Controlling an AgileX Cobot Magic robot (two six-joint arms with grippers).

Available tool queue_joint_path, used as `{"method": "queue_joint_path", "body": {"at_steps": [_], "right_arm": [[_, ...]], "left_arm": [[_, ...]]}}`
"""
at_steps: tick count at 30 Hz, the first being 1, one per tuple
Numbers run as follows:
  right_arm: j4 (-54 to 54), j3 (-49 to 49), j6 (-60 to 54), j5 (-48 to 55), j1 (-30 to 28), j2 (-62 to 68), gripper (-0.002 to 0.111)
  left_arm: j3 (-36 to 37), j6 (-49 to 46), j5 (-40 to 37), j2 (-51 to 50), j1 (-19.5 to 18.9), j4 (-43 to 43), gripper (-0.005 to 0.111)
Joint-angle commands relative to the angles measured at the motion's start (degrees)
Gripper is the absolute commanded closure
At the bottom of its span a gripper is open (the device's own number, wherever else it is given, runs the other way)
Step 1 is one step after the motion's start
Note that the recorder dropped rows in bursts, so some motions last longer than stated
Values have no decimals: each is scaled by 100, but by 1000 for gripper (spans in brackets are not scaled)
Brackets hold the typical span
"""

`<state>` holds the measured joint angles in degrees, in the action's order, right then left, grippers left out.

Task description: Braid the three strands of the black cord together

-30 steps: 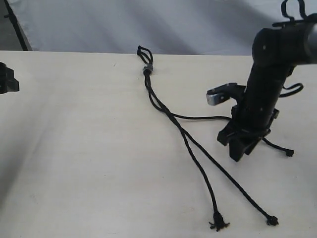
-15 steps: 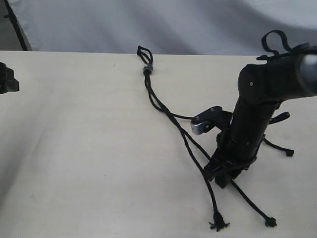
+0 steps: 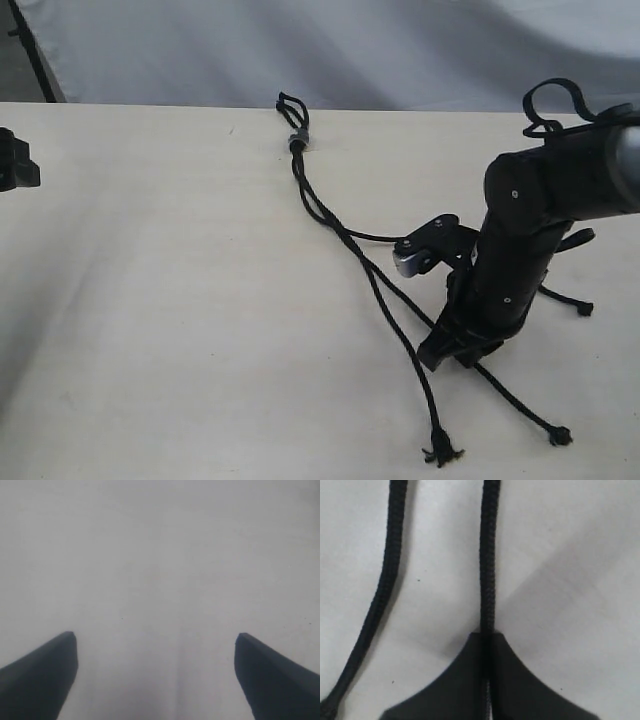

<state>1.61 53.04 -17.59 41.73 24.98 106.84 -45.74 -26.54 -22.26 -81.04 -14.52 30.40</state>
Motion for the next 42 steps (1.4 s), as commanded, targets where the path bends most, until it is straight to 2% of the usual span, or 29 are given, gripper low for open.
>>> {"method": "queue_joint_path", "body": {"at_steps": [1, 5, 7, 11, 17, 21, 29, 35, 38, 42], "right_arm": [[120, 491, 59, 919, -19, -157, 109], [745, 1142, 58, 1648, -19, -420, 109], [1422, 1350, 58, 1876, -19, -447, 109], [2416, 1371, 4, 1783, -19, -394, 109], [3258, 1371, 4, 1702, 12, -102, 109], [3282, 1371, 20, 1614, 208, 193, 109], [3282, 1371, 288, 959, 947, 568, 109], [2893, 1397, 763, 959, 1114, 690, 108], [2299, 1426, 1304, 949, 1240, 690, 95], [2135, 1533, 1458, 949, 1399, 690, 63]], "left_arm": [[5, -9, -24, 35, -7, 47, 27], [5, -189, -65, 35, -7, 279, 27], [5, -306, -98, 35, -7, 350, 27], [5, -301, -111, 35, -7, 350, 27], [5, -301, -111, 35, -7, 350, 27], [5, -328, -111, 35, -7, 392, 27], [5, -369, -111, 35, -7, 443, 27], [5, -411, -137, 35, -7, 478, 27], [5, -427, -160, 35, -7, 474, 27], [5, -427, -160, 35, -7, 474, 27]]}}
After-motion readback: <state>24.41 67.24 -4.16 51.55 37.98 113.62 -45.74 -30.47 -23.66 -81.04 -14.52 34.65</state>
